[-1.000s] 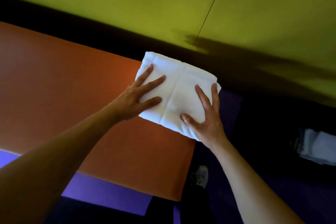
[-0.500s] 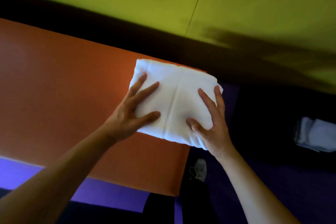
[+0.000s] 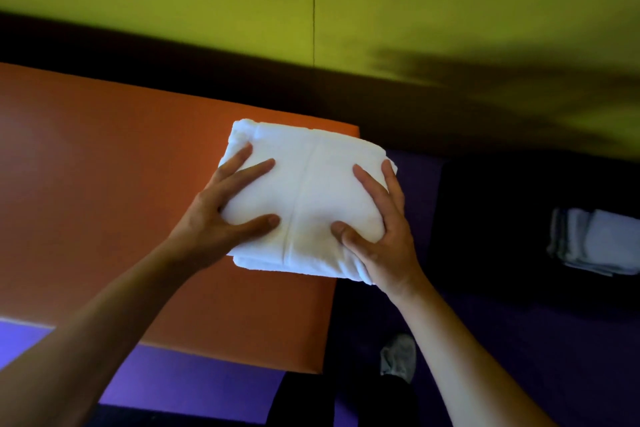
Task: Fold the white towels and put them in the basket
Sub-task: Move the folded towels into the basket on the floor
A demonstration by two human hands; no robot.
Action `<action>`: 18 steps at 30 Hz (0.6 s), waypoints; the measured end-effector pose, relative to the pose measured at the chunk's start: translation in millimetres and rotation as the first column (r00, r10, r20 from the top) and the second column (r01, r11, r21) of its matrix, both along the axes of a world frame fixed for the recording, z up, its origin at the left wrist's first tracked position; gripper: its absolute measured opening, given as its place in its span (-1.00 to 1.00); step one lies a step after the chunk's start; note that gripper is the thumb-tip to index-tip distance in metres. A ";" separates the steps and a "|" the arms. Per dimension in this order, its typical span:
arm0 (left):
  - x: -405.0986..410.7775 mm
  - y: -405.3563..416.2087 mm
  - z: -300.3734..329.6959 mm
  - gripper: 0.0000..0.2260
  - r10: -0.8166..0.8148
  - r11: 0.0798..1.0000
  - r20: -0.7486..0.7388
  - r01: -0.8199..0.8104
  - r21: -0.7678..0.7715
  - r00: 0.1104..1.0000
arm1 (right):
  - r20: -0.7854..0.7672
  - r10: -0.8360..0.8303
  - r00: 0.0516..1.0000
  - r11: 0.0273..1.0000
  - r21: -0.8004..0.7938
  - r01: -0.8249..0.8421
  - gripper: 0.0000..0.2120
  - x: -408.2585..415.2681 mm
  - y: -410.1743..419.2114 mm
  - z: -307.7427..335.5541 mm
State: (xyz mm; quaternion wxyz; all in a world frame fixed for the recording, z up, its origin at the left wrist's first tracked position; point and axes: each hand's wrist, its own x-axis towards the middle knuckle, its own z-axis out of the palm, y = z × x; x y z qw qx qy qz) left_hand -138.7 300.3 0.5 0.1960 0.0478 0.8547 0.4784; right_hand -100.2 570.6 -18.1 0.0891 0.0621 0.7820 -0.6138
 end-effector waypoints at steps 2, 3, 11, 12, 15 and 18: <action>9.0 20.2 10.7 -0.38 -0.008 1.000 0.007 0.008 -0.010 1.000 | 0.007 -0.010 1.000 1.000 -0.019 0.010 -0.31 10.7 19.0 7.1; 13.9 31.5 15.8 -0.39 -0.019 1.000 0.004 0.019 -0.011 1.000 | 0.003 -0.014 1.000 1.000 -0.026 0.014 -0.31 17.4 30.2 10.6; 56.0 135.3 51.8 -0.41 -0.054 0.996 0.012 0.053 0.067 0.998 | -0.021 -0.037 0.999 0.999 0.002 0.037 -0.30 62.6 133.3 46.6; 64.6 152.5 54.9 -0.40 -0.044 0.996 0.012 0.043 0.072 0.999 | -0.028 -0.031 0.999 1.000 0.000 0.031 -0.30 69.7 150.8 50.5; 90.4 209.7 64.5 -0.40 -0.031 0.995 -0.007 0.031 0.094 1.000 | -0.052 -0.023 0.998 1.000 0.016 0.024 -0.30 94.8 208.3 61.3; 116.4 273.0 71.9 -0.40 -0.044 0.992 -0.016 0.046 0.115 0.999 | -0.064 -0.035 0.997 0.999 0.019 0.036 -0.30 125.5 271.4 71.5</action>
